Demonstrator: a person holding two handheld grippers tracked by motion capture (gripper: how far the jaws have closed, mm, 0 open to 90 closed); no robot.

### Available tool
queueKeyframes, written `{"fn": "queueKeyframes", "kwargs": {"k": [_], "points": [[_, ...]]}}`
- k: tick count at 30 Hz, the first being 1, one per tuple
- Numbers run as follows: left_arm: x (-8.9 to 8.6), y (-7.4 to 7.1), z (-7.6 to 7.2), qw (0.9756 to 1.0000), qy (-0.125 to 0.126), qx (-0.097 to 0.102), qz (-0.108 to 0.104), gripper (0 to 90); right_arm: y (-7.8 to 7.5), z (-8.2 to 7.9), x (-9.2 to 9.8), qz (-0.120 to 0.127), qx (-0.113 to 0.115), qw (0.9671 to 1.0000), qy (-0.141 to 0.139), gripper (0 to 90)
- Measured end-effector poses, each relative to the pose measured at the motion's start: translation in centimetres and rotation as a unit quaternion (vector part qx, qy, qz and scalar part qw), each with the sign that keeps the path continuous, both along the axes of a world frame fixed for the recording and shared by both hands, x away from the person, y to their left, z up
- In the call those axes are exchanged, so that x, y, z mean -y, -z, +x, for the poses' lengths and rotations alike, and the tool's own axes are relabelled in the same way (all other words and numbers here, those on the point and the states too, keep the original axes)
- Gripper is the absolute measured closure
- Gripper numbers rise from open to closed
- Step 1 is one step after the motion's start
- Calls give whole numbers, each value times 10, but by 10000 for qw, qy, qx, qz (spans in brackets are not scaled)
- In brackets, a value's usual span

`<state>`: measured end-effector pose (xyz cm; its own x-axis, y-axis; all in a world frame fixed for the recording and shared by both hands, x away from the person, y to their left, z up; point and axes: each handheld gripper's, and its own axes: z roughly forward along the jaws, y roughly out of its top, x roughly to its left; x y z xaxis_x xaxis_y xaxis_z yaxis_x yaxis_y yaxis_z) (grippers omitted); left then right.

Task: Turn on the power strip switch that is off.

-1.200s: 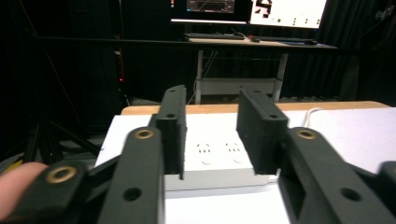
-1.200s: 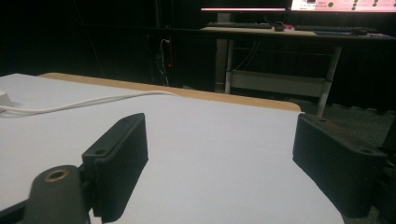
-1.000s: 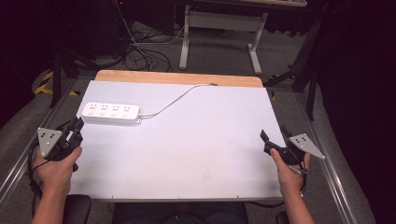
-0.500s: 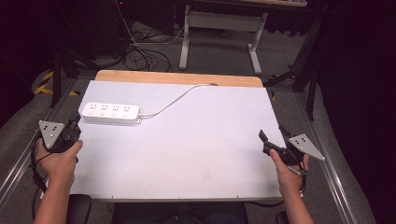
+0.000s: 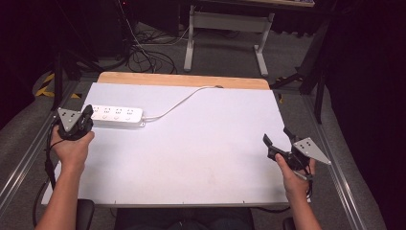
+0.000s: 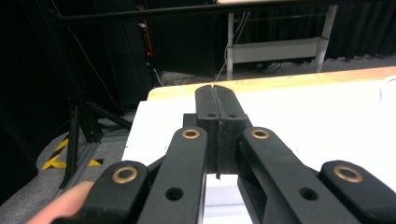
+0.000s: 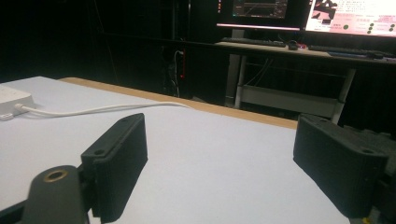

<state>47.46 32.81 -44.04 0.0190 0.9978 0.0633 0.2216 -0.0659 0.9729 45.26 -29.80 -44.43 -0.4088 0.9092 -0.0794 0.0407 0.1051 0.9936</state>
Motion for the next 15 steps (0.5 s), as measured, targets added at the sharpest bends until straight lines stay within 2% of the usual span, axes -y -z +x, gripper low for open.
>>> {"fn": "queueKeyframes", "kwargs": {"k": [3,6,11,15], "points": [[-2,1,10,9999,11,-116,46,899,0,1,-1,35,-5,10000,-19,179],[-3,1,17,9995,46,-247,186,898,1,2,-2,36,-21,10000,-38,180],[-5,1,28,9987,125,-419,251,898,1,3,-8,-77,-22,9999,-68,180],[-3,2,35,9968,200,-686,366,899,2,5,-11,-69,-49,9999,-75,180]]}}
